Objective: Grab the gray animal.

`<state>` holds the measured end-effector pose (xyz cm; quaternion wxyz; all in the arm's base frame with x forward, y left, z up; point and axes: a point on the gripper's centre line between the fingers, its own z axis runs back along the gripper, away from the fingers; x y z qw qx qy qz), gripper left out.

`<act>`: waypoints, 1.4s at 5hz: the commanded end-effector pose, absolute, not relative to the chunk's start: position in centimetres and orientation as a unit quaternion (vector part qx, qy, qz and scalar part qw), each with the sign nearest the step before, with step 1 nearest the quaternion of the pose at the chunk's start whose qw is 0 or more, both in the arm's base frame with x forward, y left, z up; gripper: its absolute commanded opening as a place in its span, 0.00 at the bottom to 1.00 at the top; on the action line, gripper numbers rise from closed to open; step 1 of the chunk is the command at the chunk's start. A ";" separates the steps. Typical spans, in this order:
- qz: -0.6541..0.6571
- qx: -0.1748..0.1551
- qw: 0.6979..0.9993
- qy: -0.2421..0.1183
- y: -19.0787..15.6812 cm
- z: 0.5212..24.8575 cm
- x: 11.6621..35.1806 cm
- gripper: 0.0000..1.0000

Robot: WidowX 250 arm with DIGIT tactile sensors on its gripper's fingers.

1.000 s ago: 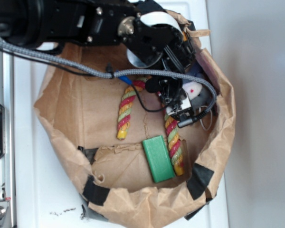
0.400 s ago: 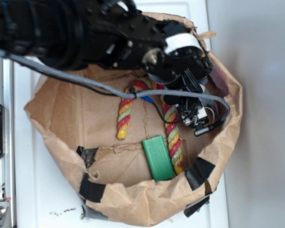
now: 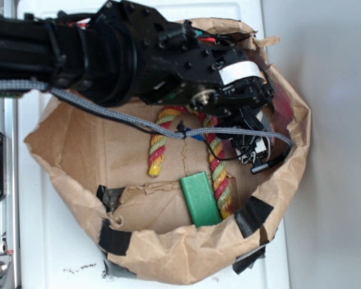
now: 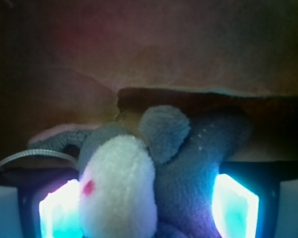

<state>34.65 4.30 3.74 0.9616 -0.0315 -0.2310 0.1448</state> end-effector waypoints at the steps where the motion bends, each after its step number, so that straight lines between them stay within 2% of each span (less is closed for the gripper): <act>1: 0.126 -0.016 0.958 -0.257 4.2 4.5 36.3 1.00; 2: 0.133 -0.020 0.956 -0.261 4.2 4.6 36.4 0.00; 4: 0.126 -0.033 0.956 -0.263 4.3 5.3 35.8 0.00; 7: 0.024 -0.170 0.955 -0.243 5.0 12.3 29.5 0.00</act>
